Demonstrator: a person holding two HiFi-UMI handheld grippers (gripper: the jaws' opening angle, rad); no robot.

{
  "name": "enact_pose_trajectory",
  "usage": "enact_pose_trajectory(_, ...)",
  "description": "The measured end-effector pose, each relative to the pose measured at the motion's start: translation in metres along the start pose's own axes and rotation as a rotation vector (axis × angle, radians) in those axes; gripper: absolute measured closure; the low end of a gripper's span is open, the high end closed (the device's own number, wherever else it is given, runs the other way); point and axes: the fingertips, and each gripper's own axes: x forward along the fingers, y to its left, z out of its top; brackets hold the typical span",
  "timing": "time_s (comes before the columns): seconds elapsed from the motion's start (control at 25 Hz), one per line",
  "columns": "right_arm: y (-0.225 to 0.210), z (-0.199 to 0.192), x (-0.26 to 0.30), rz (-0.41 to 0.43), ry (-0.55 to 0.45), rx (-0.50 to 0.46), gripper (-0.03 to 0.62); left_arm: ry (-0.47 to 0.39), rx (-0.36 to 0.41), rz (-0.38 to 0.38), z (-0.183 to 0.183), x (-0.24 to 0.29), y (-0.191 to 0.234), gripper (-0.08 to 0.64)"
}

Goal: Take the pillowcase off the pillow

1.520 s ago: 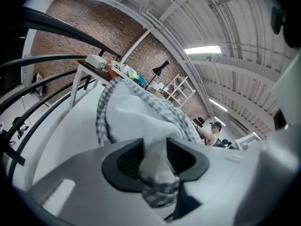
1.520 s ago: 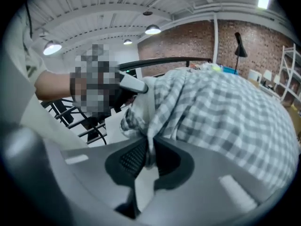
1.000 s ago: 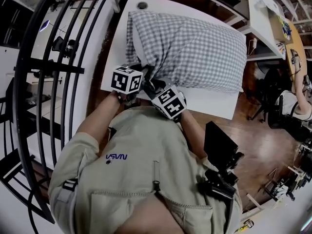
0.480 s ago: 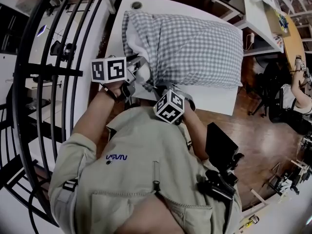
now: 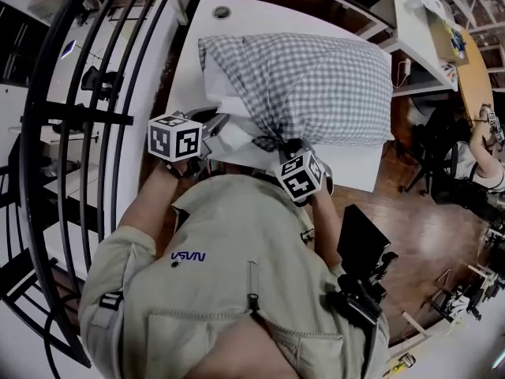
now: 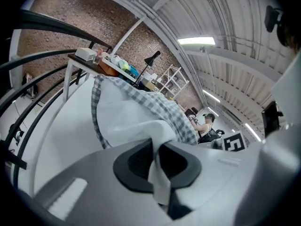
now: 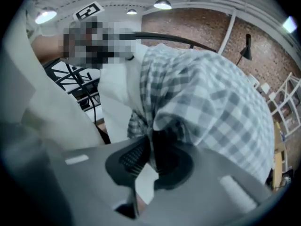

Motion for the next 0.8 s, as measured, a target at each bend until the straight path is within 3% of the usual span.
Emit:
enact_pose_trajectory(0.2,0.018,0.006,0.001,0.113,-0.053,0.073,0.55,0.009,0.067,0.009,-0.038,0.001,0.009,0.492)
enact_pose_trajectory(0.36,0.007,0.028,-0.036,0.202,-0.185,0.132,0.534,-0.022,0.111,0.004,-0.044,-0.031,0.006,0.469)
enact_pose_trajectory(0.64,-0.022,0.119,-0.086,0.085,-0.465,0.014,0.534,-0.189,0.097,0.098,0.006,-0.052,0.031,0.528)
enact_pose_trajectory(0.72,-0.033,0.143,-0.081,0.017,-0.511,-0.002,0.532,-0.237,0.088,0.152,0.027,-0.049,0.049,0.509)
enact_pose_trajectory(0.8,-0.039,0.166,-0.074,-0.027,-0.544,-0.012,0.532,-0.268,0.081,0.185,0.046,-0.039,0.063,0.446)
